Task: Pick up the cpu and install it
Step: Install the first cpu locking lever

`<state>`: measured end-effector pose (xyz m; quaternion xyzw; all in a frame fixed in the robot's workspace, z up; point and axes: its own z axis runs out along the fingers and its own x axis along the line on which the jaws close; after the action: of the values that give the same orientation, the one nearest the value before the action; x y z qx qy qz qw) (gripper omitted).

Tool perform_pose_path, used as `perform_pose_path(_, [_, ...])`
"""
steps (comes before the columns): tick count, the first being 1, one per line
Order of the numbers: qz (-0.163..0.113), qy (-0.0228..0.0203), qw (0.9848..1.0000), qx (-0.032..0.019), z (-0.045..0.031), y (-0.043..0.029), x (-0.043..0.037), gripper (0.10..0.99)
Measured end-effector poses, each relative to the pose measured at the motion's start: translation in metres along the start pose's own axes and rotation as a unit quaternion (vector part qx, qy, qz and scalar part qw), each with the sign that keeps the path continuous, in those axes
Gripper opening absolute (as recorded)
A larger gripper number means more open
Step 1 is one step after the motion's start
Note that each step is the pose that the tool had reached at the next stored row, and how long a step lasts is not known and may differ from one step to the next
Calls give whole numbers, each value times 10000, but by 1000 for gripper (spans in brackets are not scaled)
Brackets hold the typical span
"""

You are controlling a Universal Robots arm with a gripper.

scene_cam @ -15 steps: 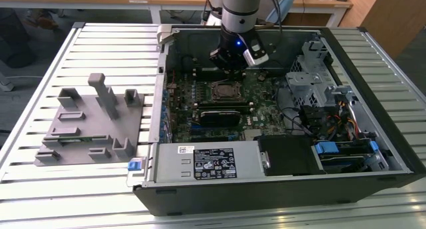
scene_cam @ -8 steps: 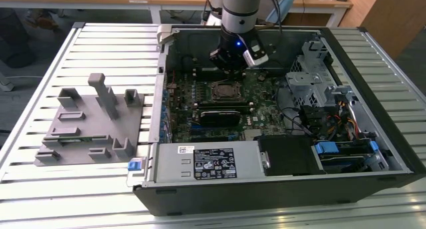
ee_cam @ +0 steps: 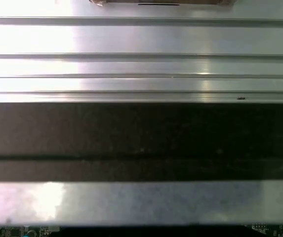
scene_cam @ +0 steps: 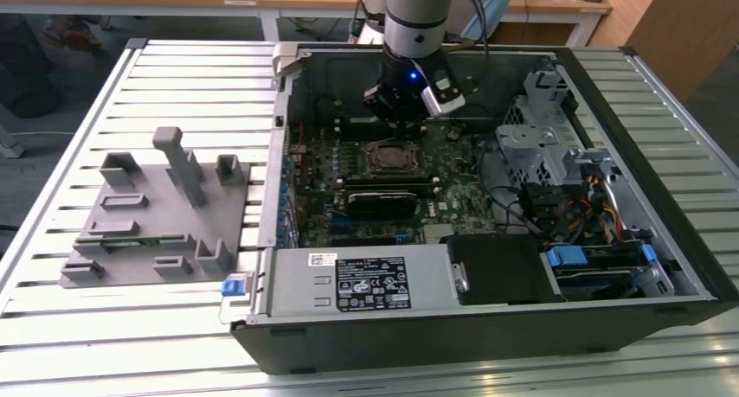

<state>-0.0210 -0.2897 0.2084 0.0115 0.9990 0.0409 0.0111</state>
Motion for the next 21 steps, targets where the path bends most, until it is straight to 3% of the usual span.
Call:
perform_pose_path(8, [1,1,10000,-21,-1,7,31,106])
perform_pose_path(17, [3,2,9999,-117,7,39,32,106])
perform_pose_path(21, [3,4,9999,-122,11,45,25,106])
